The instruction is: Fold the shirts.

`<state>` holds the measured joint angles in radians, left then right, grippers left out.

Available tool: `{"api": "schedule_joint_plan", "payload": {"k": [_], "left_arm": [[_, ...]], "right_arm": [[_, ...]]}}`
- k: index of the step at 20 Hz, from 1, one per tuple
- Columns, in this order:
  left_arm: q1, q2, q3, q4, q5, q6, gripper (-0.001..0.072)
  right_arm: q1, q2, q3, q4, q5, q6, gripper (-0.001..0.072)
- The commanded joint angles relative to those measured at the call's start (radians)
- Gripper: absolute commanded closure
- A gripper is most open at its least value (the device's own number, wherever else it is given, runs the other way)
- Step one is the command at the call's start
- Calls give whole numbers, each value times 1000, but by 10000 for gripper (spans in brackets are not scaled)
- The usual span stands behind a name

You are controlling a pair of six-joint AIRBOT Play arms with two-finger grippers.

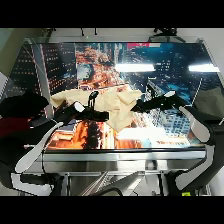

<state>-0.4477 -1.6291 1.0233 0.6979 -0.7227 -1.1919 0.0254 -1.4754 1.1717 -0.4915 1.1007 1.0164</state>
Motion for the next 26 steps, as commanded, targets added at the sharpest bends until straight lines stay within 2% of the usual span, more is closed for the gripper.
{"api": "schedule_joint_plan", "payload": {"k": [1, 6, 10, 12, 15, 17, 19, 21, 24, 26], "left_arm": [[7, -21, 74, -10, -100, 3, 691], [11, 172, 206, -8, -188, 14, 693], [-11, 362, 474, -8, -250, 1, 695], [-55, 431, 645, -5, -274, -5, 695], [-146, 477, 918, 228, -335, -183, 694], [-171, 480, 1065, 328, -413, -279, 693], [-173, 497, 1119, 331, -442, -290, 692], [-173, 523, 1061, 349, -400, -290, 692], [-158, 495, 906, 434, -357, -293, 690], [-105, 412, 853, 431, -356, -293, 690]], "right_arm": [[3, 8, 6, 106, 42, -98, 699], [1, 158, 96, 191, 109, -136, 699], [8, 379, 296, 279, 173, -154, 699], [27, 505, 395, 285, 152, -169, 699], [34, 657, 534, 241, 93, -162, 699], [34, 724, 607, 143, 37, -125, 699], [34, 750, 639, 34, 0, -65, 699], [34, 731, 639, -49, 5, 10, 699], [35, 598, 638, -82, 88, 64, 699], [35, 470, 638, -85, 137, 73, 699]]}}
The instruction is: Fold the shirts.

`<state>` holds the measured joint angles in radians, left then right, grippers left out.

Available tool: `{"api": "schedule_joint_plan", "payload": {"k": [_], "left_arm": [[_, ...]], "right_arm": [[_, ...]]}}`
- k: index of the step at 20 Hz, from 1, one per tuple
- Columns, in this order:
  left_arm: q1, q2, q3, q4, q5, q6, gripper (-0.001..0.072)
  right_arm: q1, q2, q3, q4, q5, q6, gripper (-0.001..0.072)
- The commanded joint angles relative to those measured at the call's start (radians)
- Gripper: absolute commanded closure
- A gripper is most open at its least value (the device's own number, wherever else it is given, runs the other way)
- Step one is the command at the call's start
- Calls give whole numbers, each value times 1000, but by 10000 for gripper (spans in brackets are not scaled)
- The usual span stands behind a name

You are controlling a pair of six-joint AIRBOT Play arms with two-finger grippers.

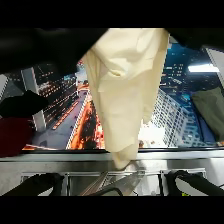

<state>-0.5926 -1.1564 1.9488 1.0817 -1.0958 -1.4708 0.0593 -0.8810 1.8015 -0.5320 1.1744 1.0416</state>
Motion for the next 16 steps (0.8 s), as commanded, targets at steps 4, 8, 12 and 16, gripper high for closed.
{"api": "schedule_joint_plan", "payload": {"k": [4, 8, 12, 16], "left_arm": [[173, -258, -140, 44, 15, -11, 690], [274, -415, -227, 43, 14, 13, 690], [344, -549, -245, 43, 15, 29, 690], [388, -607, -245, 43, 24, 33, 690]], "right_arm": [[2, -415, 8, -52, 109, 67, 699], [3, -654, 8, -51, 90, 82, 699], [3, -750, 8, -48, 91, 89, 231], [-10, -724, 8, -48, 145, 88, 629]]}}
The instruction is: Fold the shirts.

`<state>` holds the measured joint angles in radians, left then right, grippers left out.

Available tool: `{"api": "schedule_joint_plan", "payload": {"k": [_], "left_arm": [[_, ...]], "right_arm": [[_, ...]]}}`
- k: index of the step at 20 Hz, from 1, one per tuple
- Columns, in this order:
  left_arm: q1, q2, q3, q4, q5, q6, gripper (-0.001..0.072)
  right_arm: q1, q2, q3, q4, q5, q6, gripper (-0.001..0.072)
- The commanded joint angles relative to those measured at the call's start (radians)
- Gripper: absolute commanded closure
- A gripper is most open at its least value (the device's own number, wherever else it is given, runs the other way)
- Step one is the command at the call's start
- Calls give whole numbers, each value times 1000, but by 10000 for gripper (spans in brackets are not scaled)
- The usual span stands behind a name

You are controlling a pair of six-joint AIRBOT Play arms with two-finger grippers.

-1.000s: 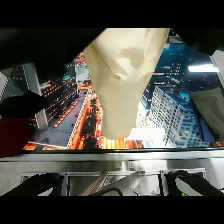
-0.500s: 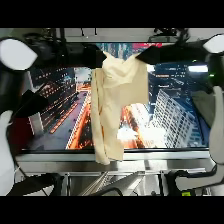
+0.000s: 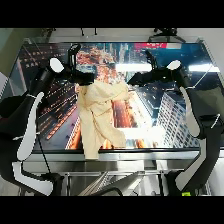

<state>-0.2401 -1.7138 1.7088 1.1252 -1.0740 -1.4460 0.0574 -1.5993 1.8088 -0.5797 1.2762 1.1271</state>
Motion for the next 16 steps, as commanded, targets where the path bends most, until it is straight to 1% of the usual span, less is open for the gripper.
{"api": "schedule_joint_plan", "payload": {"k": [1, 2, 3, 4, 6, 8, 9, 10, 12, 13, 15, 16], "left_arm": [[42, -53, -5, 0, 1, 9, 690], [51, -53, -5, 0, 1, 10, 690], [60, -53, -5, 0, 1, 10, 690], [63, -54, -5, 1, 1, 14, 690], [84, -54, -5, 1, 0, 34, 690], [102, -54, -5, 1, 0, 35, 690], [115, -54, -5, 1, 0, 36, 690], [129, -54, -5, 1, 0, 40, 690], [153, -54, -5, 0, -3, 43, 690], [163, -54, -5, 0, -5, 43, 690], [179, -54, -5, 0, -2, 43, 690], [183, -54, -5, 0, -3, 43, 690]], "right_arm": [[-9, 6, 1, 0, 84, 4, 631], [-10, 19, 1, -1, 140, 8, 641], [-7, 30, 0, -2, 187, 28, 699], [3, 47, -11, -4, 231, 51, 699], [44, 97, -87, -5, 278, 60, 700], [117, 196, -275, -5, 279, 59, 700], [153, 254, -383, -5, 250, 59, 700], [195, 333, -525, -11, 186, 59, 700], [279, 497, -816, -19, -37, 59, 699], [312, 555, -932, -10, -153, 59, 669], [354, 609, -1101, 70, -381, 42, 96], [356, 606, -1137, 107, -423, 5, 73]]}}
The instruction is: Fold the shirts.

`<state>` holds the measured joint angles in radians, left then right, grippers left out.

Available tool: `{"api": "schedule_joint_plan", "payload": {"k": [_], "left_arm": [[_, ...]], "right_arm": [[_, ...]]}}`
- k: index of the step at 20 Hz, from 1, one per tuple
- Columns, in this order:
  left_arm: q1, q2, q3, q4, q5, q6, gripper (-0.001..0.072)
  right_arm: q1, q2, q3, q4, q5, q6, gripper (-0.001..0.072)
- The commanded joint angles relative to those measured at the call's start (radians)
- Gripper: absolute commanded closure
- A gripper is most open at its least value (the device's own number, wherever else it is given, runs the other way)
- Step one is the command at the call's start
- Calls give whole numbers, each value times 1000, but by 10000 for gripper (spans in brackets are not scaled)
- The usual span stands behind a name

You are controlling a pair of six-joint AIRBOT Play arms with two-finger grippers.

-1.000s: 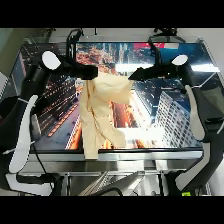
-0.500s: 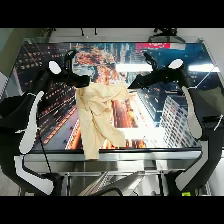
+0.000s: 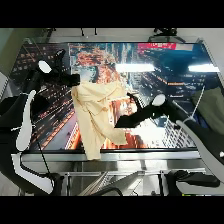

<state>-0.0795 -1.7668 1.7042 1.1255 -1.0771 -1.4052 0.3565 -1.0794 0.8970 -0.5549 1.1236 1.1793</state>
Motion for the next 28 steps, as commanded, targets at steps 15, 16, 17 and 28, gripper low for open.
{"api": "schedule_joint_plan", "payload": {"k": [15, 16, 17, 28], "left_arm": [[21, -1, 0, 0, -23, 3, 690], [21, -1, 0, 0, -24, 3, 690], [21, 0, 0, 0, -24, 3, 690], [24, 0, 0, 1, -47, 3, 690]], "right_arm": [[221, -103, -95, 175, -305, -423, 217], [225, -103, -90, 176, -299, -420, 217], [230, -103, -89, 175, -302, -420, 219], [234, -105, -19, 196, -368, -425, 701]]}}
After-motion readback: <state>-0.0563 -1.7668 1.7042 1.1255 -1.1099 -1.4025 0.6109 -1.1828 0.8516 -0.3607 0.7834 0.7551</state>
